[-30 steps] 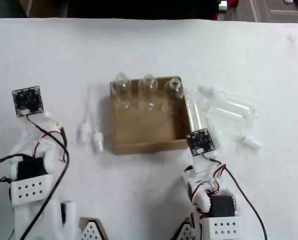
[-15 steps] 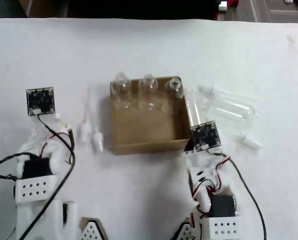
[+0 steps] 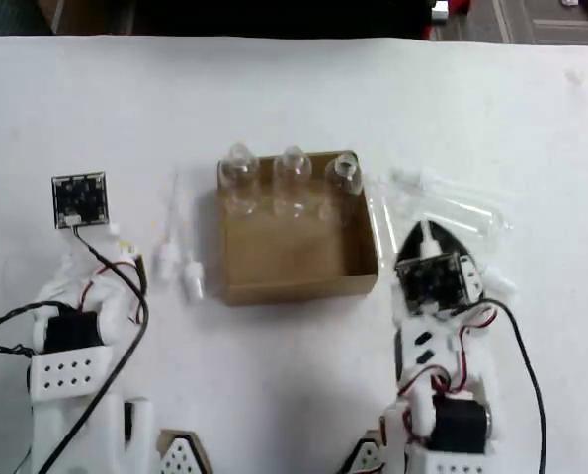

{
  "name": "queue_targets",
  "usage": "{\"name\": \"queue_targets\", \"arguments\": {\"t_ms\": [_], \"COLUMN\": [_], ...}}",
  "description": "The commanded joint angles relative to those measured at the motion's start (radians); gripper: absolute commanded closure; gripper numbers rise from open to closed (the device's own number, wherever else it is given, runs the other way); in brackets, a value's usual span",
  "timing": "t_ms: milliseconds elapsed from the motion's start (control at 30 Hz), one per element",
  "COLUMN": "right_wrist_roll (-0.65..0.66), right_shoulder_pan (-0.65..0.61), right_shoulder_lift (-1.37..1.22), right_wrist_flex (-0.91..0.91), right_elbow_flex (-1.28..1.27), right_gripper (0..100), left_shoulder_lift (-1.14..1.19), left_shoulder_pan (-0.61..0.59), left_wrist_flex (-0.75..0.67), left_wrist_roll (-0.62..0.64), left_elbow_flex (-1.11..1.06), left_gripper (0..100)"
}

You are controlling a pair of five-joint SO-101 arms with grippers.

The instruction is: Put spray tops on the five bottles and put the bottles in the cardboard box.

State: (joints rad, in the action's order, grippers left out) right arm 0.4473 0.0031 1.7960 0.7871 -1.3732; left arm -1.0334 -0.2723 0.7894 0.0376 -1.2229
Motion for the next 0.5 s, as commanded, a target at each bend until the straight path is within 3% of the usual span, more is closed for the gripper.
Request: {"name": "queue_targets", "arguments": {"t_ms": [0,233,467], "right_wrist_roll": [0.012,-0.130,-0.230], "right_shoulder_pan": [-0.165,-0.240,-0.278], "right_shoulder_lift": [-0.151,-0.704,-1.099], "right_wrist_flex": [0.140,0.165,0.157], "right_elbow_flex": [0.235,0.500,0.674], "right_gripper": [98.0,98.0,98.2], "left_shoulder_lift": [-0.016,-0.016,-0.016], "left_shoulder_pan": [0.013,0.013,0.013], "left_wrist_flex": [-0.026,-0.026,-0.026], "left_wrist_roll": [-0.012,-0.012,-0.012], "left_elbow_flex": [0.009,0.006,0.006], "left_gripper": [98,98,98]}}
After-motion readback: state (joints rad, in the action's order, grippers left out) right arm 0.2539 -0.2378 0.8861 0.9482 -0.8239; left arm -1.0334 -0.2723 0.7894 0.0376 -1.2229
